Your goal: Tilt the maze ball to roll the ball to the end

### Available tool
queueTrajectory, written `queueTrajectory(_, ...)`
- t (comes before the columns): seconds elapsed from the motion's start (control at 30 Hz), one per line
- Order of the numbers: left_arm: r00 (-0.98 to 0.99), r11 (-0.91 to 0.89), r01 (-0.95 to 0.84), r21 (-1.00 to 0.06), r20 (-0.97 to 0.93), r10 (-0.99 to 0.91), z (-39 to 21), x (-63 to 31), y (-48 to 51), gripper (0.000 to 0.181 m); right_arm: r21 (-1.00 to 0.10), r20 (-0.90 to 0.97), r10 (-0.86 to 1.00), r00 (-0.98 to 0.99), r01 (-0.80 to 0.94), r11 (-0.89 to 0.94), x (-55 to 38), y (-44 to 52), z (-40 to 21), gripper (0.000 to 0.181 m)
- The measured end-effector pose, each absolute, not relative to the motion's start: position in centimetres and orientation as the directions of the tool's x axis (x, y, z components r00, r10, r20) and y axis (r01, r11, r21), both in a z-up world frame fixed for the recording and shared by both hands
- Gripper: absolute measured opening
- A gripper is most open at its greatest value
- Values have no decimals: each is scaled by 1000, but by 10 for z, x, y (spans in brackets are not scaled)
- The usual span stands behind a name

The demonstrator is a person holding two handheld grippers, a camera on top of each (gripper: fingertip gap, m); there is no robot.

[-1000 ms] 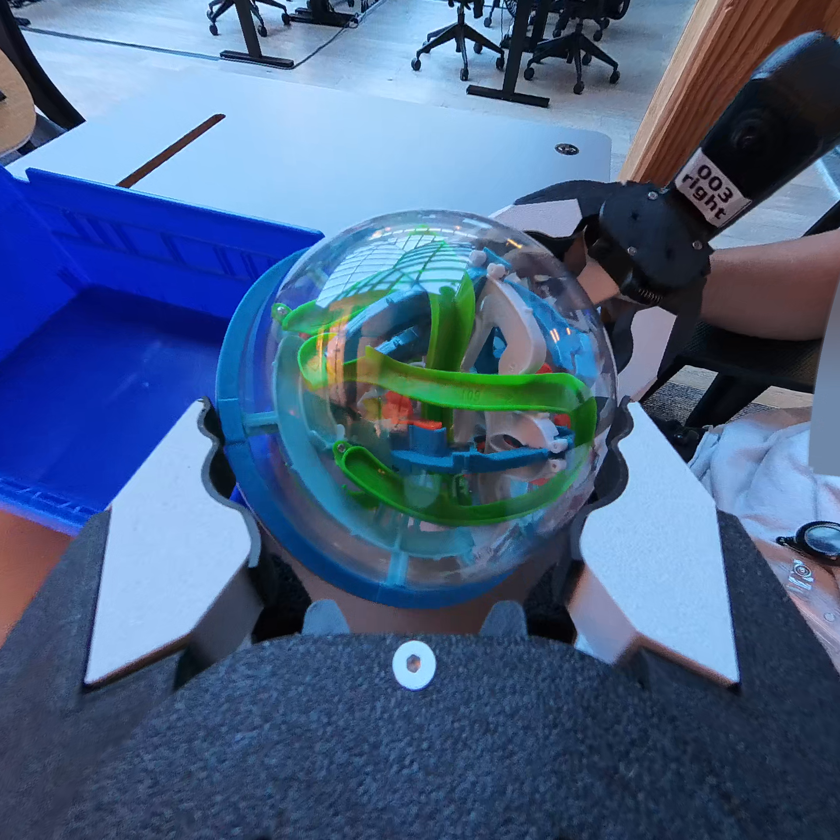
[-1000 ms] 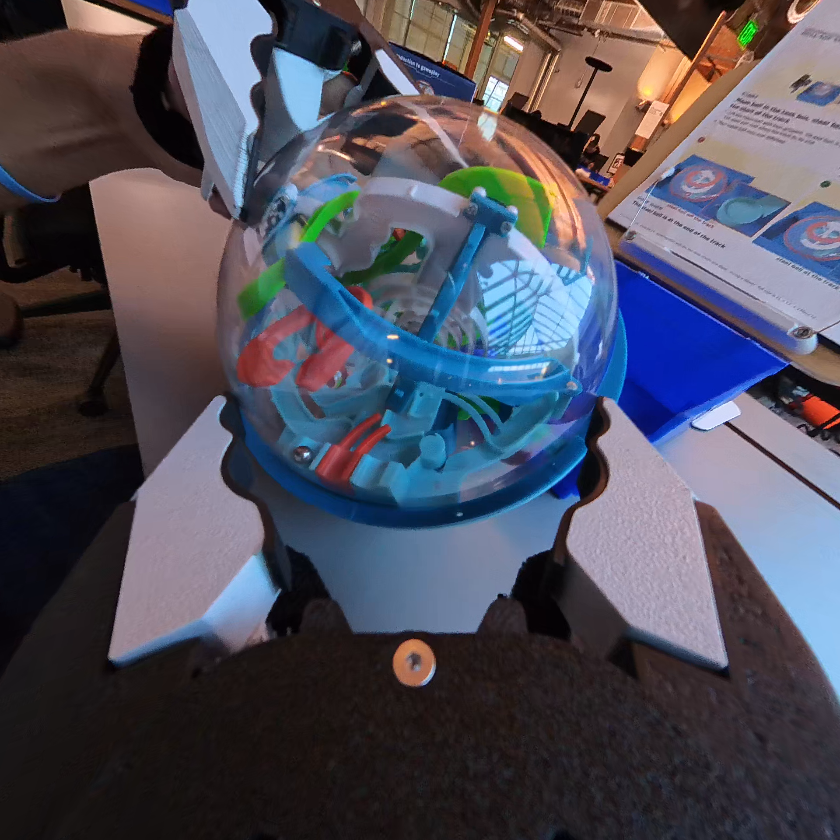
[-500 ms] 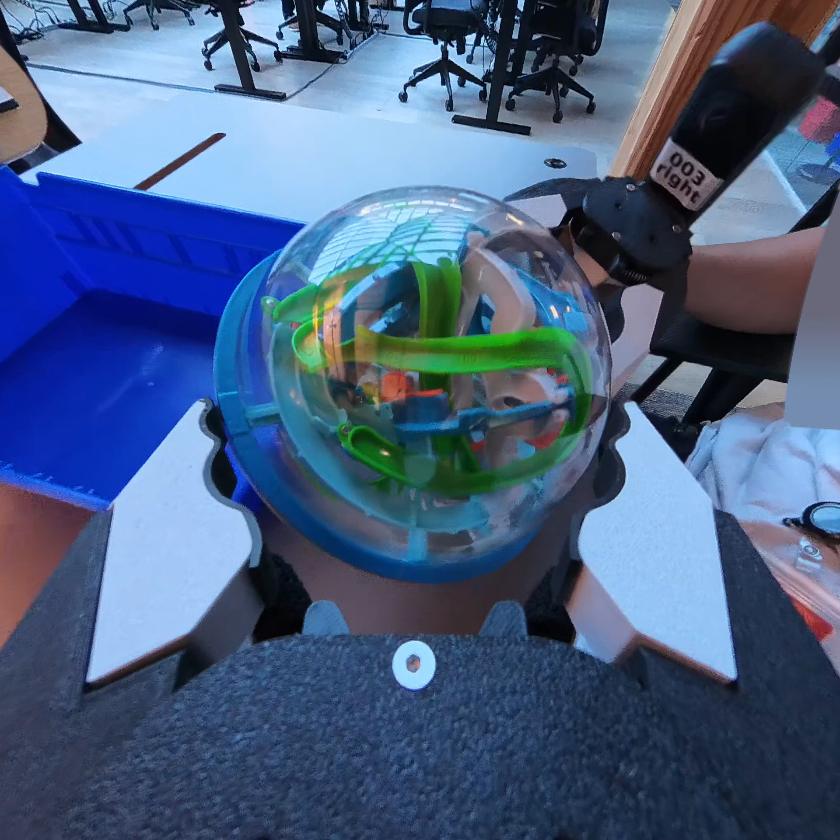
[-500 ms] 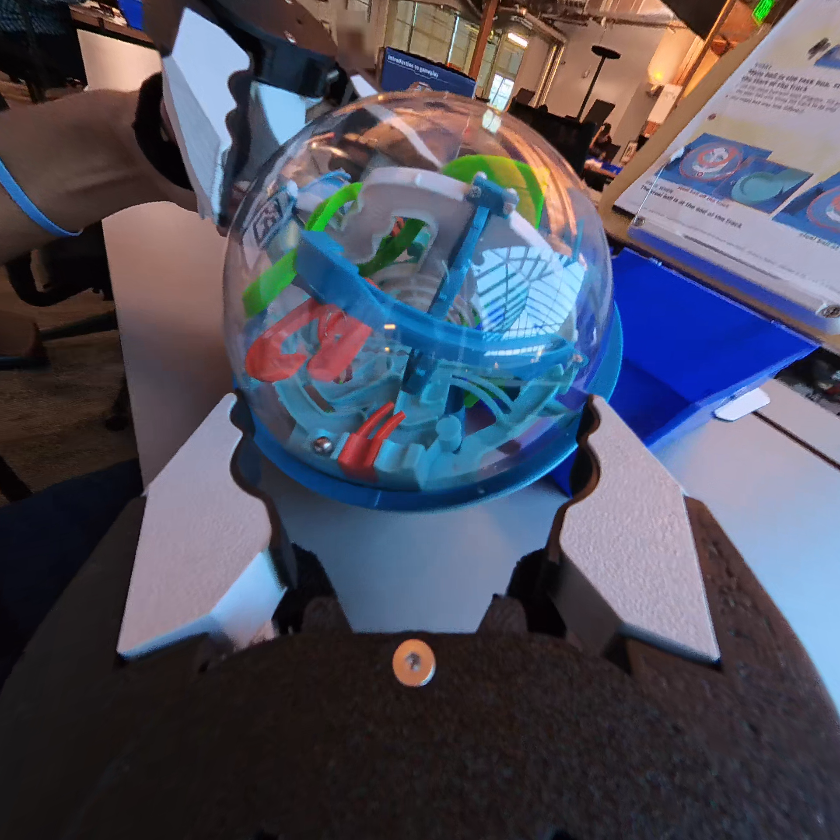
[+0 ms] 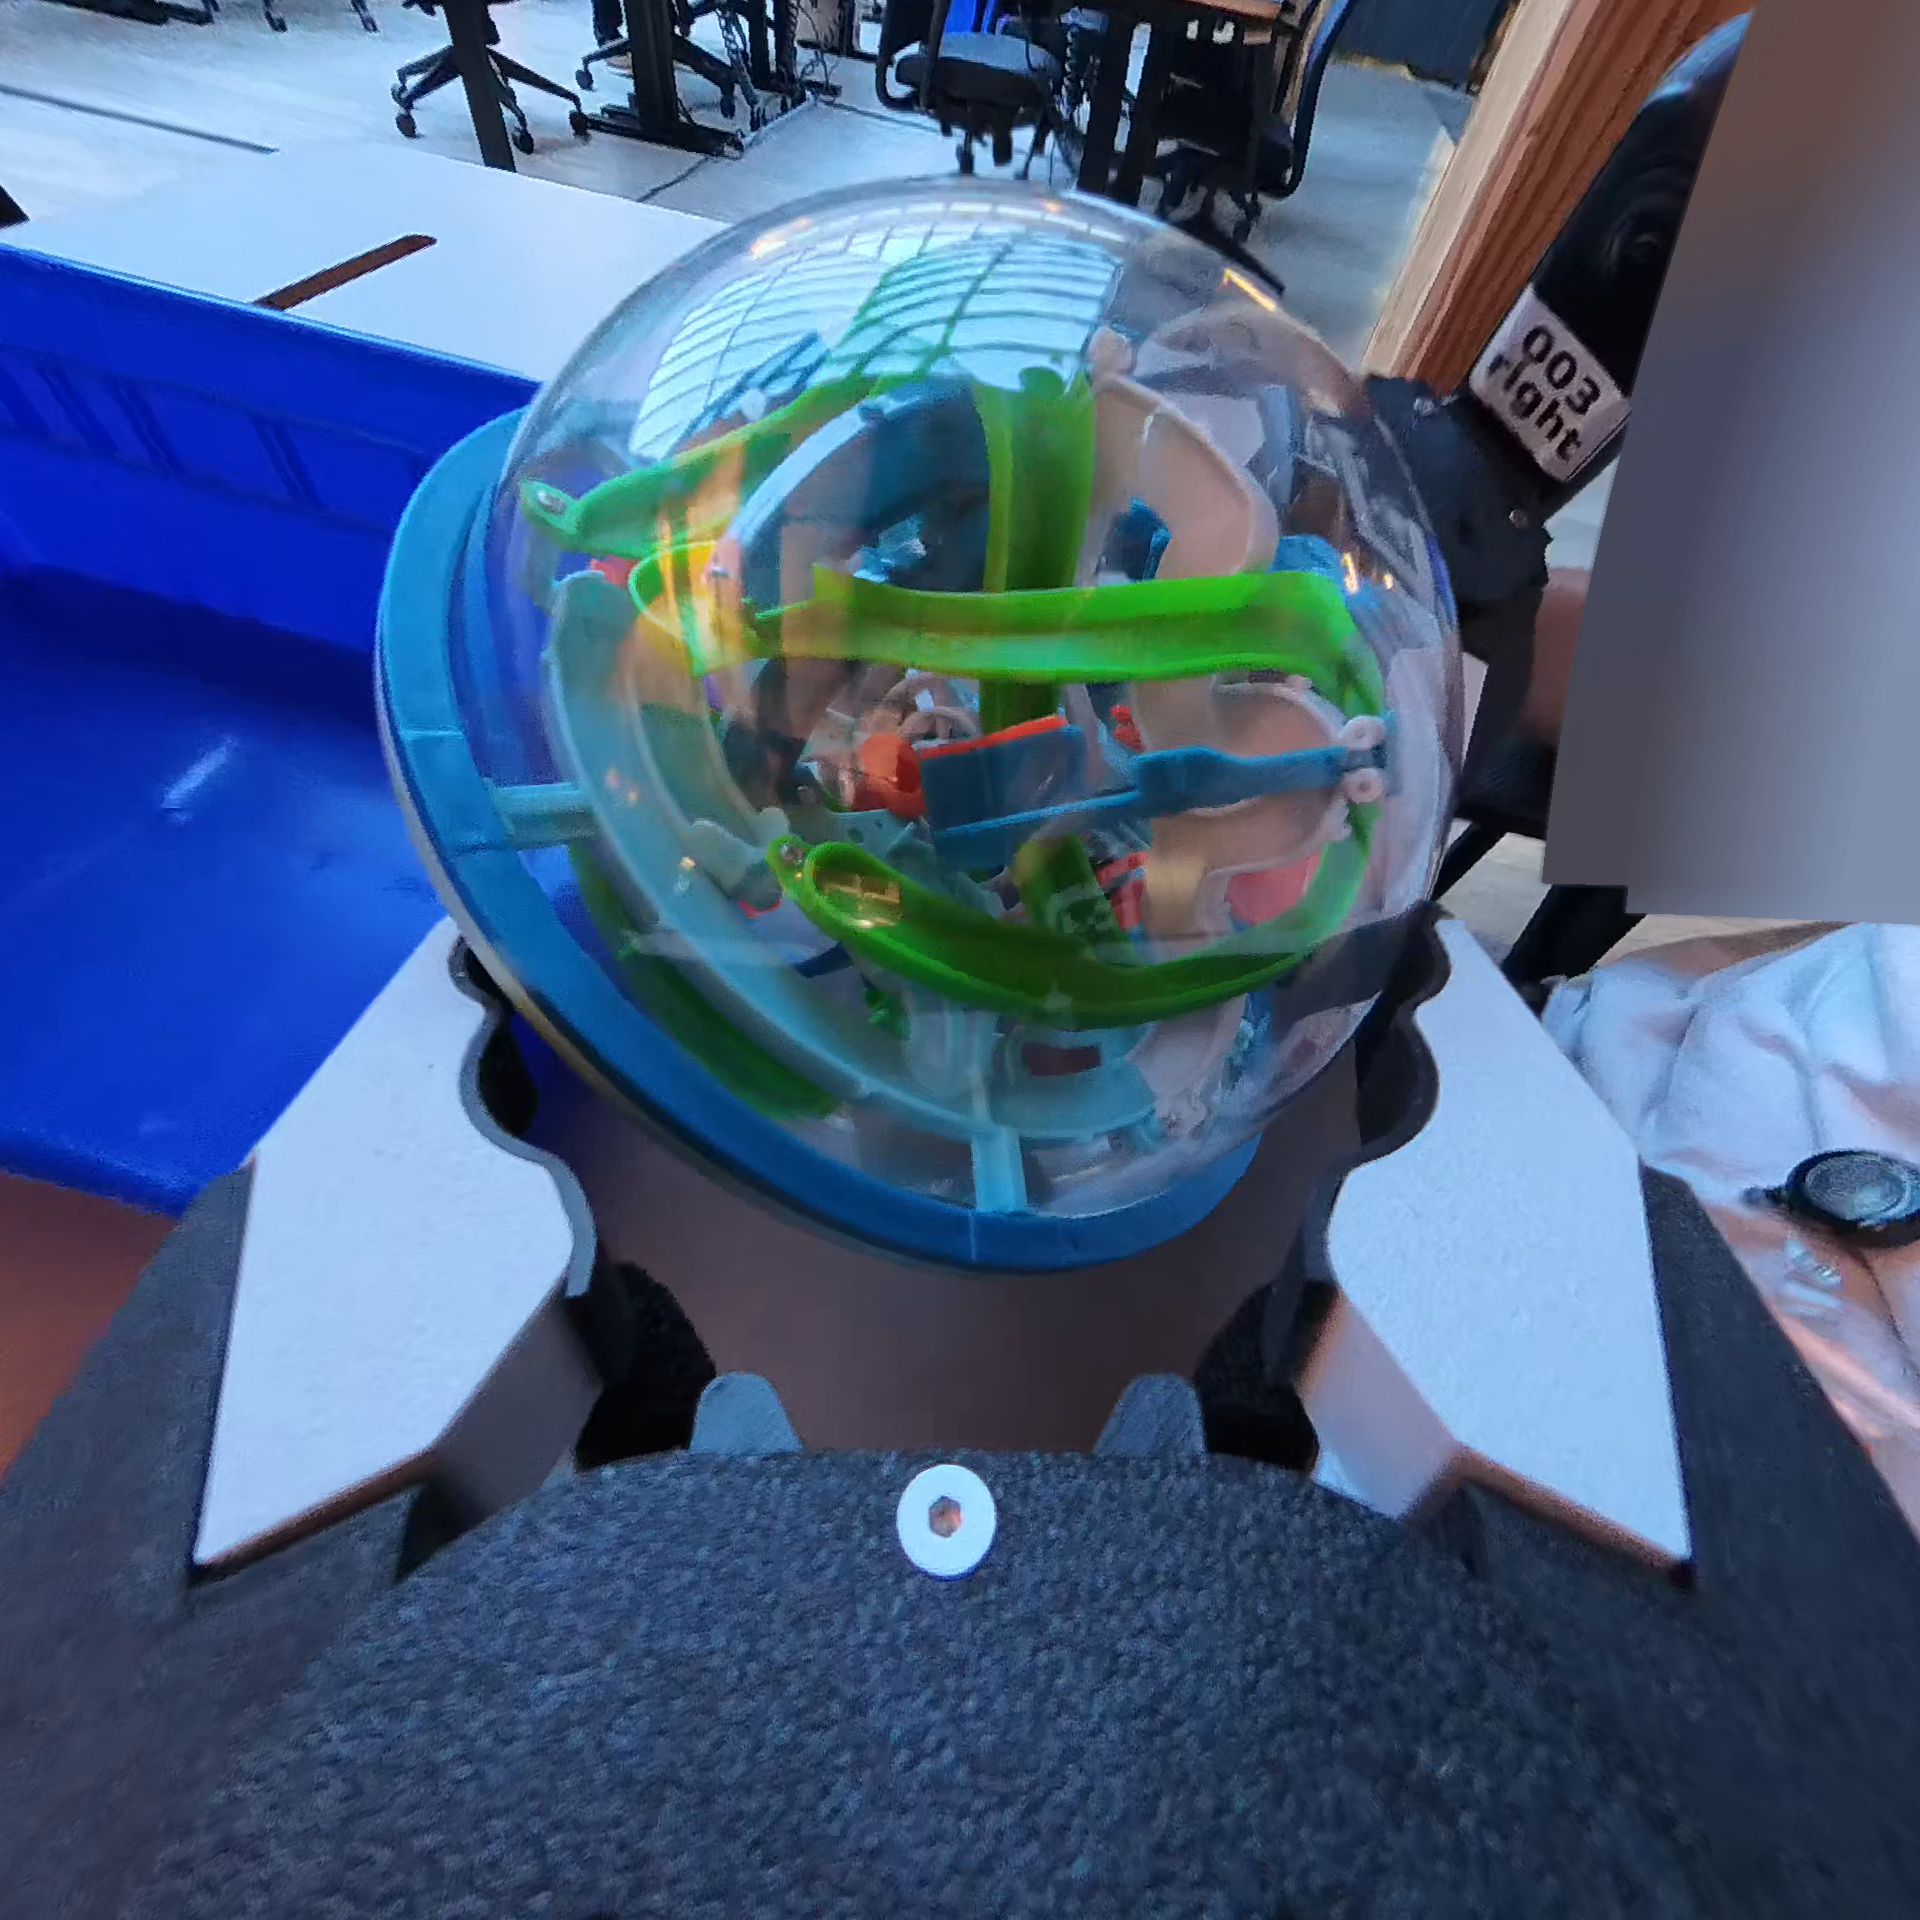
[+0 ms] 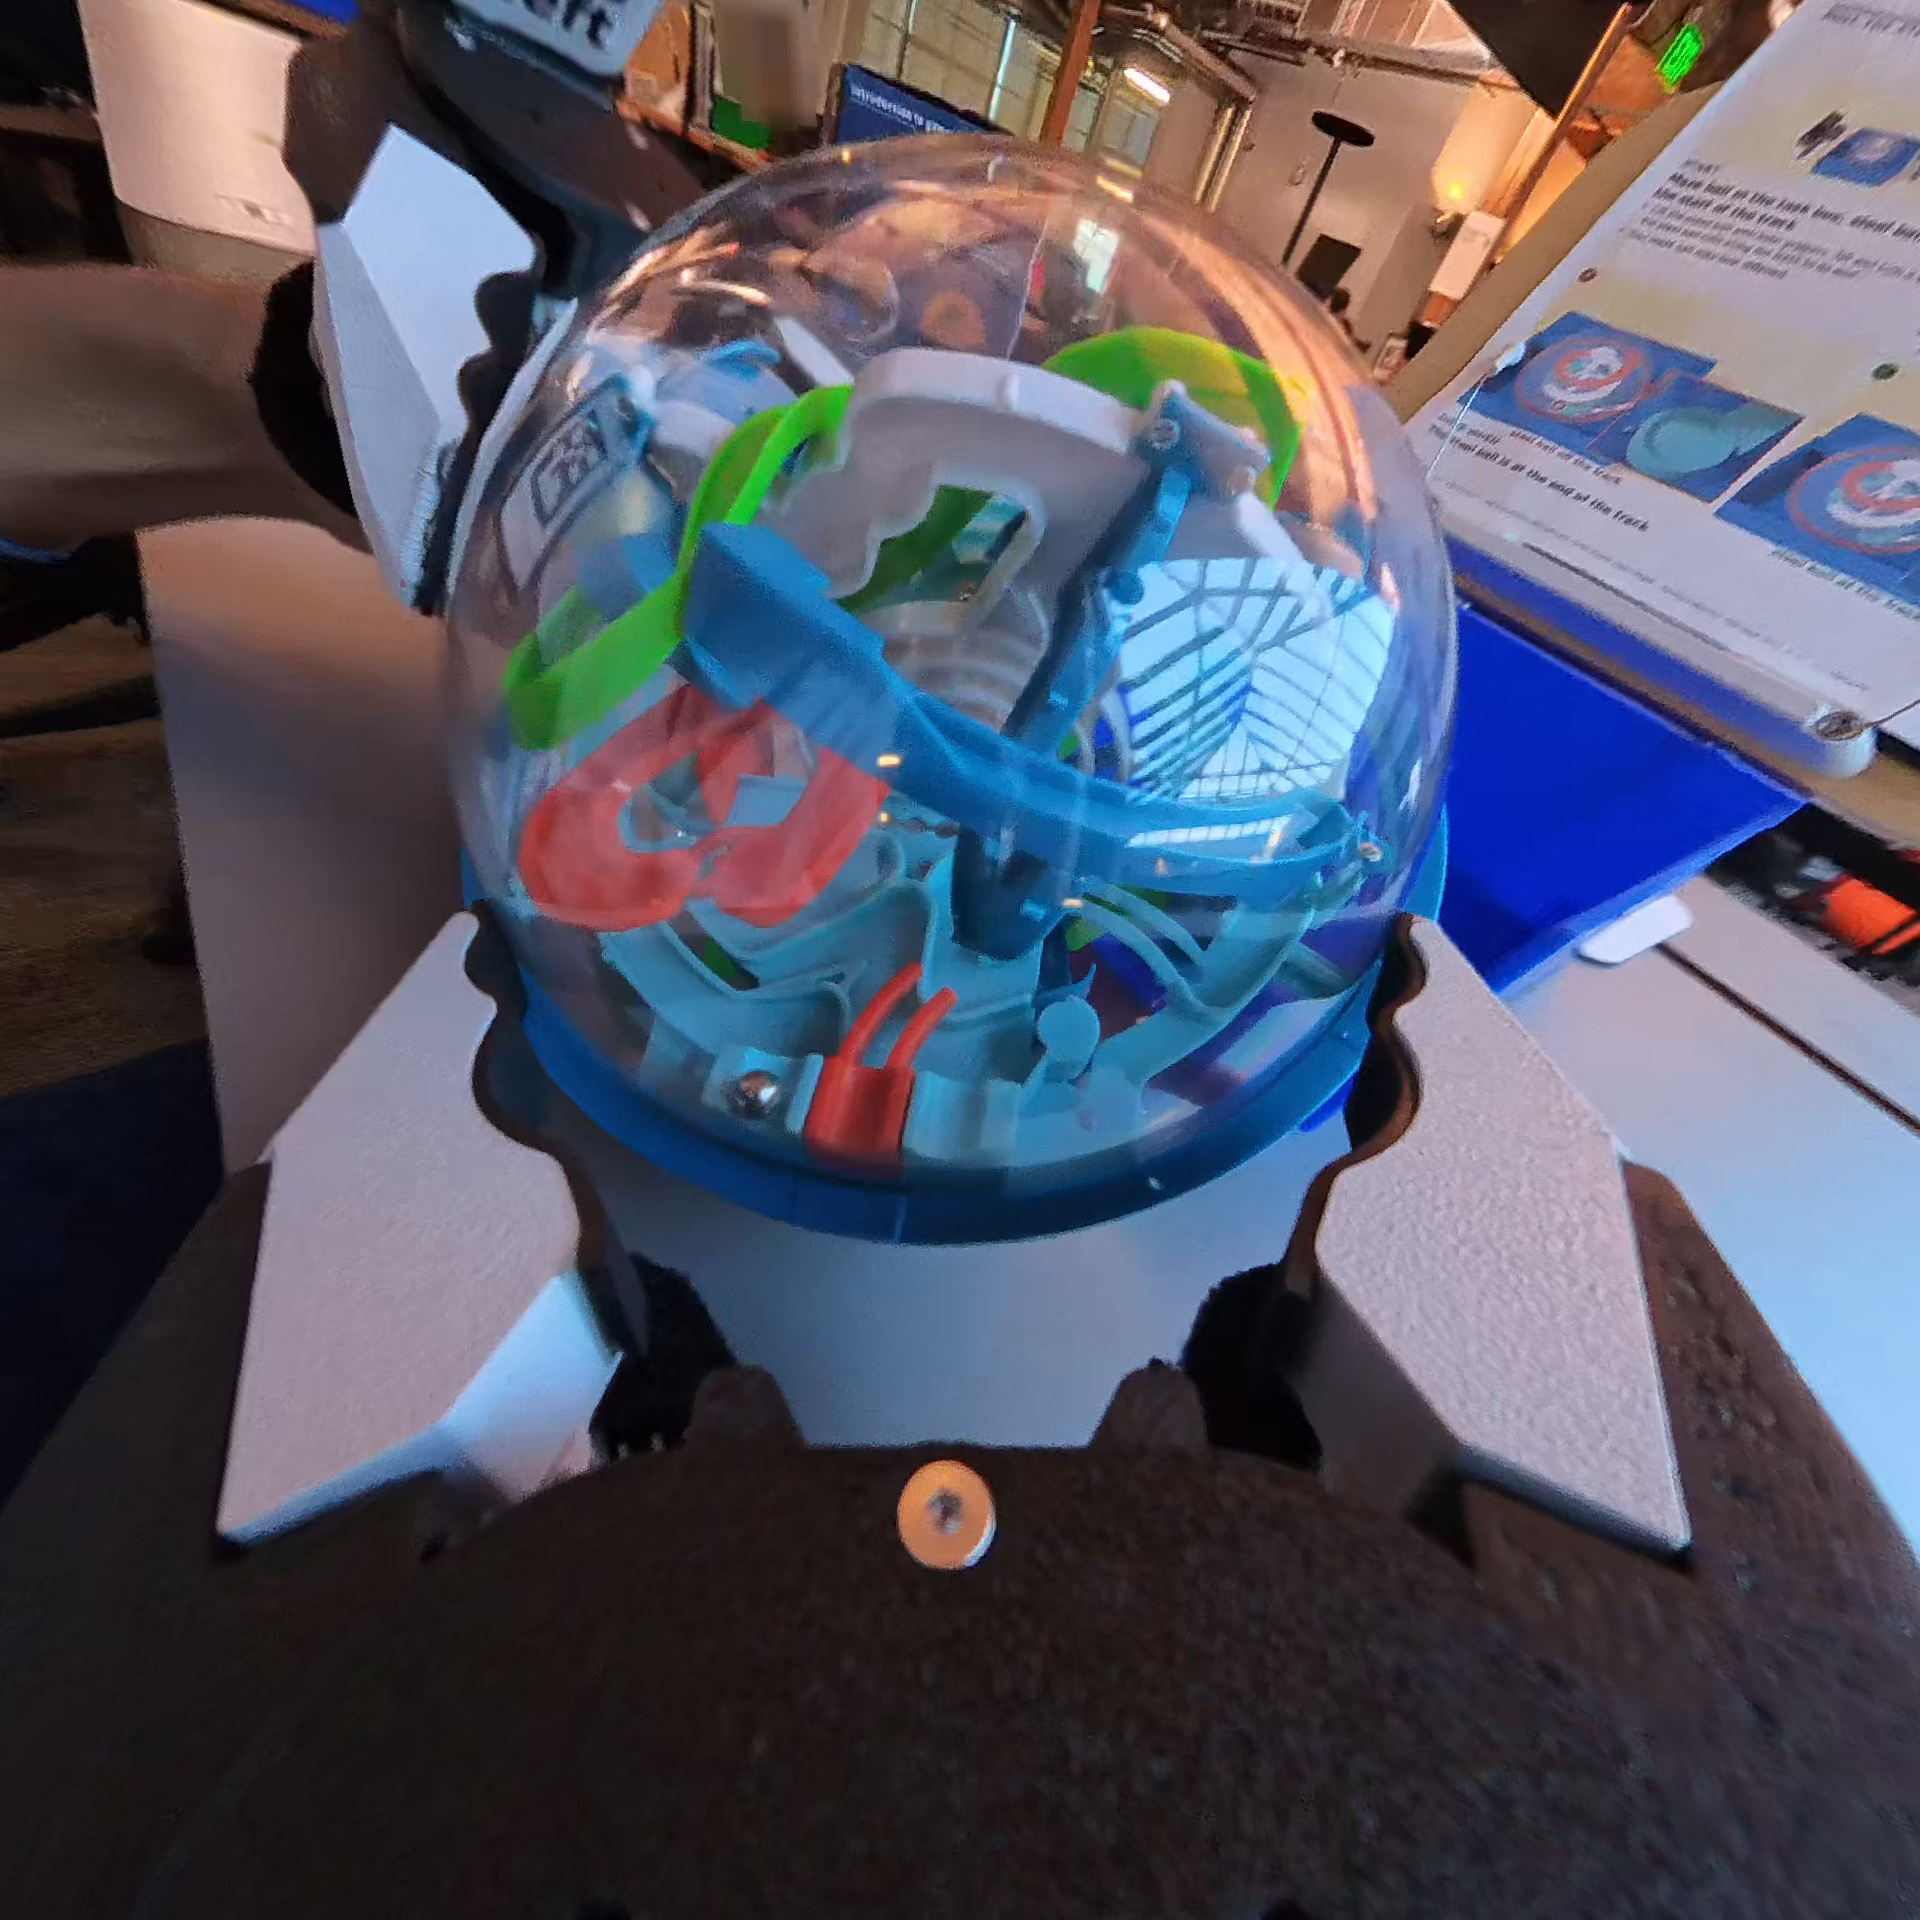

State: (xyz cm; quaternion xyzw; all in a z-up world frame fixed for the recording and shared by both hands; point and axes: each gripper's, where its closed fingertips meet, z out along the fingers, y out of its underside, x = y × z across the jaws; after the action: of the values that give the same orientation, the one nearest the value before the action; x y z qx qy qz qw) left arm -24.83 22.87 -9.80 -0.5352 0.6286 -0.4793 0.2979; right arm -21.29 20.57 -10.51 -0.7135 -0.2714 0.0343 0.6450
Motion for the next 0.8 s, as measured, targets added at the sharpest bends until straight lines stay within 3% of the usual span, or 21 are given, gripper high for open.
queueTrajectory(0.37,-200,-457,-369,-809,549,-811,-94,-260,205,159,-969,12,514,858,137,-207,-228,184,-91,155)
queueTrajectory(0.47,-210,-468,-374,-801,565,-798,-95,-261,201,159,-956,13,514,857,162,-245,-229,179,-91,154)
queueTrajectory(0.8,-260,-400,-368,-839,506,-822,-100,-258,194,159,-967,134,517,845,226,-119,-225,174,-87,155)
